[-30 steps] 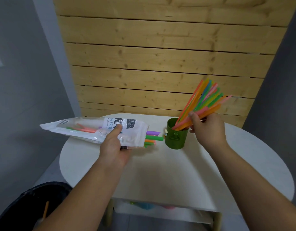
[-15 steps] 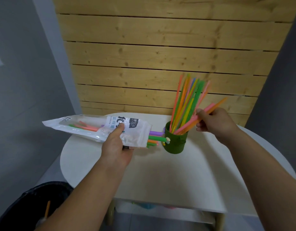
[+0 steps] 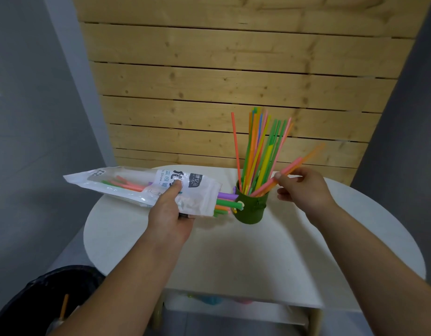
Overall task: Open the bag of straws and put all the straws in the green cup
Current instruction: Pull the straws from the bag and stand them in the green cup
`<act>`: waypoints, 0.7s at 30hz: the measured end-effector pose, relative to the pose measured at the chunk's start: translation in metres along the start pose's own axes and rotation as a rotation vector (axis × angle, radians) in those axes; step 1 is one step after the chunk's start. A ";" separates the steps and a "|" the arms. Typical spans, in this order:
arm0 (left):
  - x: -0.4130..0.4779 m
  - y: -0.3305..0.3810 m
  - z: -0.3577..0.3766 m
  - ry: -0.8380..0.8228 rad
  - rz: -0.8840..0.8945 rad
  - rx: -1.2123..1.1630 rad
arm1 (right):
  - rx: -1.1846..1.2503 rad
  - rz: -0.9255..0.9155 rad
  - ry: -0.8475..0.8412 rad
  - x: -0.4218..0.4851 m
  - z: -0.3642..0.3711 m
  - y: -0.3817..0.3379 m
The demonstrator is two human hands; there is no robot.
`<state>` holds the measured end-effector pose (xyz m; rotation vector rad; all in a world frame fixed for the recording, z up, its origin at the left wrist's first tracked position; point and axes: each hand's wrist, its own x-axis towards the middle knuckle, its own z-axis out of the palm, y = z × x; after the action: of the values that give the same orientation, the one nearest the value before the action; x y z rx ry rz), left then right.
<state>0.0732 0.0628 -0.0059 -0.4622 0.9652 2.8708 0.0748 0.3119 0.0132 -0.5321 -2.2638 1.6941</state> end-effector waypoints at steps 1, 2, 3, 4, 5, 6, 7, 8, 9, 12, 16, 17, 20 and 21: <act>0.000 0.000 0.000 -0.006 -0.004 0.001 | -0.003 0.021 -0.003 -0.003 0.000 0.000; 0.000 -0.001 0.000 -0.012 -0.007 0.003 | -0.015 0.044 -0.007 -0.006 0.000 -0.001; 0.000 -0.001 0.000 -0.017 -0.008 0.003 | -0.051 0.064 -0.013 -0.011 -0.001 -0.003; 0.000 0.000 0.000 -0.015 -0.009 0.004 | -0.110 0.081 -0.027 -0.016 -0.001 -0.005; -0.001 0.000 0.000 -0.011 -0.012 0.004 | -0.181 0.099 -0.056 -0.022 -0.003 -0.008; -0.001 0.001 0.000 -0.006 -0.016 0.004 | -0.241 0.121 -0.099 -0.027 -0.003 -0.011; -0.001 0.001 0.000 -0.006 -0.022 0.002 | -0.275 0.145 -0.147 -0.033 -0.003 -0.014; -0.002 0.001 0.001 -0.007 -0.027 0.002 | -0.280 0.160 -0.191 -0.039 -0.003 -0.017; -0.002 0.001 0.001 -0.005 -0.034 0.008 | -0.253 0.158 -0.225 -0.046 -0.001 -0.019; -0.004 0.000 0.003 -0.009 -0.047 0.021 | -0.030 0.064 -0.300 -0.065 0.013 -0.024; -0.005 -0.003 0.005 -0.015 -0.041 0.025 | 0.123 -0.036 -0.336 -0.079 0.038 -0.025; -0.006 -0.004 0.006 -0.019 -0.041 0.029 | 0.132 -0.049 -0.335 -0.080 0.042 -0.024; -0.007 -0.005 0.006 -0.031 -0.035 0.035 | 0.153 -0.060 -0.307 -0.081 0.048 -0.021; -0.006 -0.004 0.005 -0.032 -0.031 0.036 | 0.161 -0.058 -0.291 -0.081 0.048 -0.021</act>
<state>0.0784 0.0688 -0.0023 -0.4226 0.9939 2.8191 0.1245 0.2301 0.0207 -0.1926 -2.2753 2.0139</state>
